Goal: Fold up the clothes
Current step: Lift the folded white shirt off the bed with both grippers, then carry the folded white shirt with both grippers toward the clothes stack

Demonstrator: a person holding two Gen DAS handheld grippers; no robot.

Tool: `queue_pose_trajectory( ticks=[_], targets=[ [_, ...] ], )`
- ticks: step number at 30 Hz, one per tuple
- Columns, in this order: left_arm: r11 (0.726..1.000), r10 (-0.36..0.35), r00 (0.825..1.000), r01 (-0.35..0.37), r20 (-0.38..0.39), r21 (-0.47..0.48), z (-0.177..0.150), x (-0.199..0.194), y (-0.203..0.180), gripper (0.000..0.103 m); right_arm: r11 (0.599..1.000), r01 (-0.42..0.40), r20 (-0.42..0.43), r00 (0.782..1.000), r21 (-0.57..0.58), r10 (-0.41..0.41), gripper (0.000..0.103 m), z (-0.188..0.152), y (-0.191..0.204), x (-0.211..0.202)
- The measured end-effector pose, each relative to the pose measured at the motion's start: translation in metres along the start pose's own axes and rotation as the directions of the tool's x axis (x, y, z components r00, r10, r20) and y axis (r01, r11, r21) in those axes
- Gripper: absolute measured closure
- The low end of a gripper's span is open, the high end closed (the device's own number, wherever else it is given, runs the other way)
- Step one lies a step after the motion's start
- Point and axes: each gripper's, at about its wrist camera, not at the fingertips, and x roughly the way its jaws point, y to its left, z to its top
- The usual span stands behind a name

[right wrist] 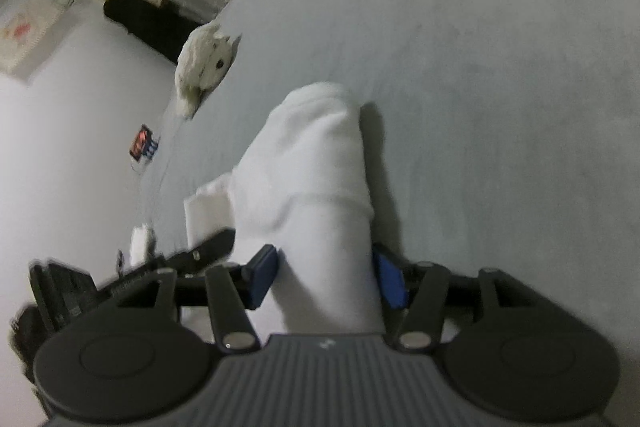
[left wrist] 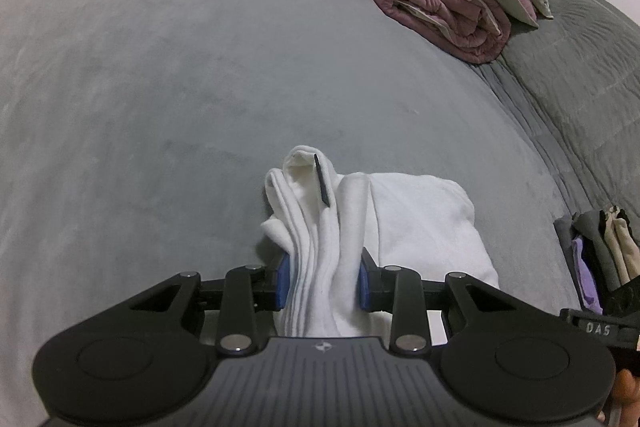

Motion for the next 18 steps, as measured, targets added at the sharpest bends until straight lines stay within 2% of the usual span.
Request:
queue_pose_trajectory(
  ticks=[2, 5, 11, 18],
  targets=[
    [1.0, 0.002, 1.0, -0.002, -0.004, -0.002, 0.001, 0.0, 0.0, 0.072, 1.0, 0.005, -0.003, 1.0, -0.005, -0.005, 0.057, -0.002, 0.0, -0.001],
    [1.0, 0.002, 1.0, -0.002, -0.017, -0.005, 0.002, 0.001, 0.001, 0.072, 1.0, 0.012, -0.008, 1.0, -0.013, -0.012, 0.062, -0.004, 0.001, -0.003],
    [0.999, -0.014, 0.999, 0.011, -0.05, -0.05, 0.006, 0.002, 0.005, 0.069, 0.999, 0.026, -0.018, 0.999, -0.03, -0.026, 0.057, -0.009, 0.002, -0.006],
    [0.993, -0.035, 0.997, 0.027, -0.072, -0.118, 0.005, 0.003, 0.012, 0.068, 0.996, 0.057, -0.009, 0.998, -0.064, -0.058, 0.058, -0.013, 0.007, -0.007]
  ],
)
